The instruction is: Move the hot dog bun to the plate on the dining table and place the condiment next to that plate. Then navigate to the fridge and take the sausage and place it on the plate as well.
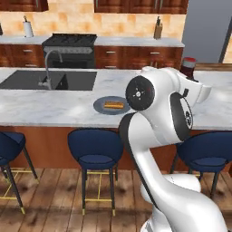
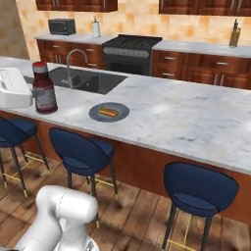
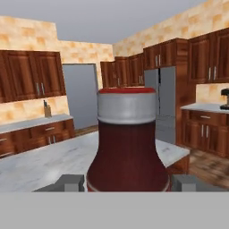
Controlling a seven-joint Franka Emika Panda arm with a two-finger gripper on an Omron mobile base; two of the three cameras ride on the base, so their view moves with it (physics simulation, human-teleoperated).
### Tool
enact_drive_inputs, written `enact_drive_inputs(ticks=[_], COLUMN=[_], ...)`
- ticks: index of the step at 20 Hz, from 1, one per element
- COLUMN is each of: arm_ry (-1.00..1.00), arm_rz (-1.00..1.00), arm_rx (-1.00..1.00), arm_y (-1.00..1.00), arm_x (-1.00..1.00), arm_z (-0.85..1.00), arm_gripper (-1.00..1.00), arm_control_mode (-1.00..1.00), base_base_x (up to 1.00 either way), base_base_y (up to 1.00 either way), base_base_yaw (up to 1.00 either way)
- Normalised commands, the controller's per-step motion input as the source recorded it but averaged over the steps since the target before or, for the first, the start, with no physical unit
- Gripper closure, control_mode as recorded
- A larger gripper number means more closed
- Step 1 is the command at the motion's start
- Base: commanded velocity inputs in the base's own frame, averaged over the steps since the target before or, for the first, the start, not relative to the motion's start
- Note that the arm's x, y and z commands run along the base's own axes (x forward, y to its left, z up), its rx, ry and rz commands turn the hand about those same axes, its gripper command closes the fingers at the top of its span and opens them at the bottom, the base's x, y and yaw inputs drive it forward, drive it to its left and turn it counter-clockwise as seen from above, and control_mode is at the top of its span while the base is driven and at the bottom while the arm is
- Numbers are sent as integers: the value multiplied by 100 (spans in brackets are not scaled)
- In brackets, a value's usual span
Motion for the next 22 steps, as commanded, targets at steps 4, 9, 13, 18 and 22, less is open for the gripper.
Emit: enact_drive_inputs(ticks=[4,9,13,18,22], arm_ry=[0,0,0,0,1], arm_rz=[0,0,0,0,0], arm_rx=[0,0,0,0,0], arm_y=[0,0,0,0,0], arm_x=[0,0,0,0,25], arm_z=[0,0,0,0,-8], arm_gripper=[100,100,100,100,100], arm_control_mode=[100,100,100,100,-100], base_base_x=[75,82,58,69,71], base_base_y=[28,32,50,44,16], base_base_yaw=[-24,-25,-25,-24,-11])
